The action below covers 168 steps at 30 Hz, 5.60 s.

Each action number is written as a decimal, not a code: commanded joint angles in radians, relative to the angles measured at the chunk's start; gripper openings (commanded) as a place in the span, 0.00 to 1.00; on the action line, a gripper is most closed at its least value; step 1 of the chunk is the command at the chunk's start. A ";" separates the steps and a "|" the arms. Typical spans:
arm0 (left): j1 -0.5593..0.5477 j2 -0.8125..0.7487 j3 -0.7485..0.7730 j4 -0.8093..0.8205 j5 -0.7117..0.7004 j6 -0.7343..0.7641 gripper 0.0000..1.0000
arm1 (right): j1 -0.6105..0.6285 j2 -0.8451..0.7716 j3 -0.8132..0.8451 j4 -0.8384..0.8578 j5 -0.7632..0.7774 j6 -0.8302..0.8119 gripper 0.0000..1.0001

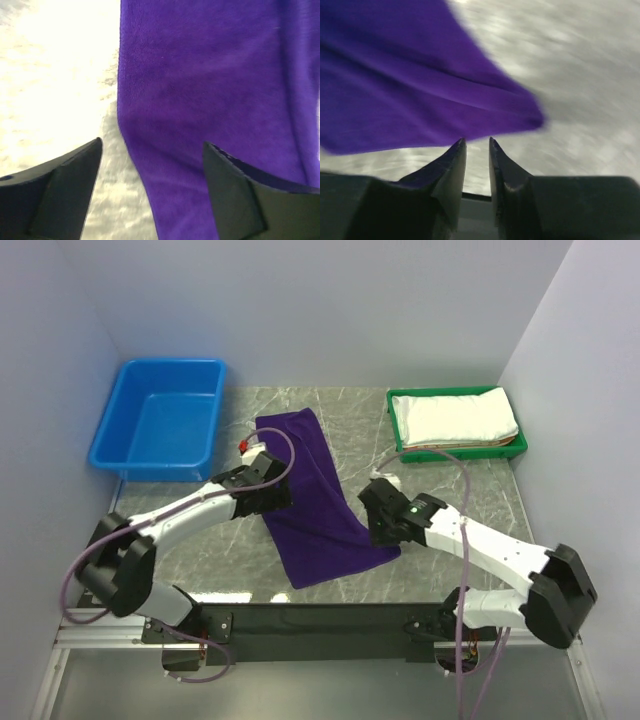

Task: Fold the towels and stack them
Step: Flatten out the crumpled towel

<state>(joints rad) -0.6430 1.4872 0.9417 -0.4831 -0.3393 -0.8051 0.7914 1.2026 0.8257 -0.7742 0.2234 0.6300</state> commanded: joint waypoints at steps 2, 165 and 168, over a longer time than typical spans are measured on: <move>-0.007 -0.123 0.008 -0.087 -0.020 -0.002 0.93 | 0.031 0.133 0.047 0.219 -0.246 -0.168 0.28; 0.375 -0.171 0.005 -0.015 0.255 0.288 0.93 | -0.014 1.011 1.050 0.323 0.034 -0.299 0.00; 0.375 -0.142 0.040 -0.029 0.261 0.296 0.93 | -0.049 0.967 1.026 0.325 -0.028 -0.322 0.00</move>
<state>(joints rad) -0.2722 1.3315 0.9379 -0.5343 -0.0795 -0.5343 0.7853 2.2883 1.8664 -0.4728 0.2344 0.3405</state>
